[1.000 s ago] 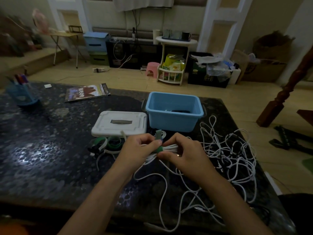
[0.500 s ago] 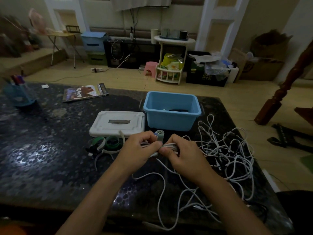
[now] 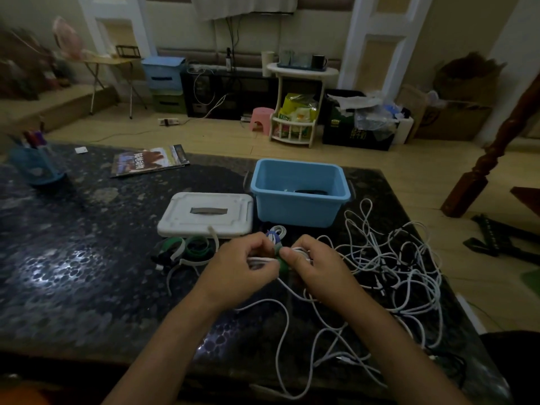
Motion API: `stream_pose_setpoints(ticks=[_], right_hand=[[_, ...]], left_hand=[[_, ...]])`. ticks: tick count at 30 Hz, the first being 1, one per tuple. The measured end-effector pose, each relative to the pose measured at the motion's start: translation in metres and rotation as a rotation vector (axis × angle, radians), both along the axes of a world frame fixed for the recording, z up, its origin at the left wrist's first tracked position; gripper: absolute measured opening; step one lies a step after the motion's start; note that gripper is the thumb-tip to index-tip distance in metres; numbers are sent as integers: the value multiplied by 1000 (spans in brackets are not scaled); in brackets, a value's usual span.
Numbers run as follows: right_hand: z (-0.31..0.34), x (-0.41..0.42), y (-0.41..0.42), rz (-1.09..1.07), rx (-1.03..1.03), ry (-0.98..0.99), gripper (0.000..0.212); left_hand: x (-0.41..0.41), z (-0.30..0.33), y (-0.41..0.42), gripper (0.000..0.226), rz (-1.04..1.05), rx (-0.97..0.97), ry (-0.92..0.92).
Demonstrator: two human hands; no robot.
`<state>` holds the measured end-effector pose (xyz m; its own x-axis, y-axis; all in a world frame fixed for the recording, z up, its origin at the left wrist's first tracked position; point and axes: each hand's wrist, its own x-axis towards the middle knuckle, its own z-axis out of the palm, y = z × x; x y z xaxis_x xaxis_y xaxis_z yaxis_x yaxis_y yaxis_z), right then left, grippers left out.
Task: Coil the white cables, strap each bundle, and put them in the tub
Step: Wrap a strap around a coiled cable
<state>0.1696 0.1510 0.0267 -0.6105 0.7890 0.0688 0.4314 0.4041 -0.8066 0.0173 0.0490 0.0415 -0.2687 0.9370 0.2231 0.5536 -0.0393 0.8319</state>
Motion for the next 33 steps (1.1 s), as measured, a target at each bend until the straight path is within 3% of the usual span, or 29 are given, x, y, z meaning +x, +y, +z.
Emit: stream_pose_setpoints(ticks=[5,10,14,17,22,29,33], right_hand=[[-7,-1,0,33,-206,-16,26],[3,-3,-5,67,-427,123,36],[9,-4,-6,47,-623,204,40],[5,2,-2,123,-583,184,26],[-4,3,1,76,-572,177,27],[-7,4,8,-7,-538,237,36],[-5,10,13,-9,-480,239,28]], left_hand=[[1,-10,-4,41,-13,-23,205],[-4,-13,-1,31,-15,-15,203],[-7,-16,1,38,72,-28,183],[-9,-23,2,36,63,-41,261],[-3,-32,7,44,41,1,476],[8,-24,17,57,33,-6,513],[14,-23,25,53,79,59,481]])
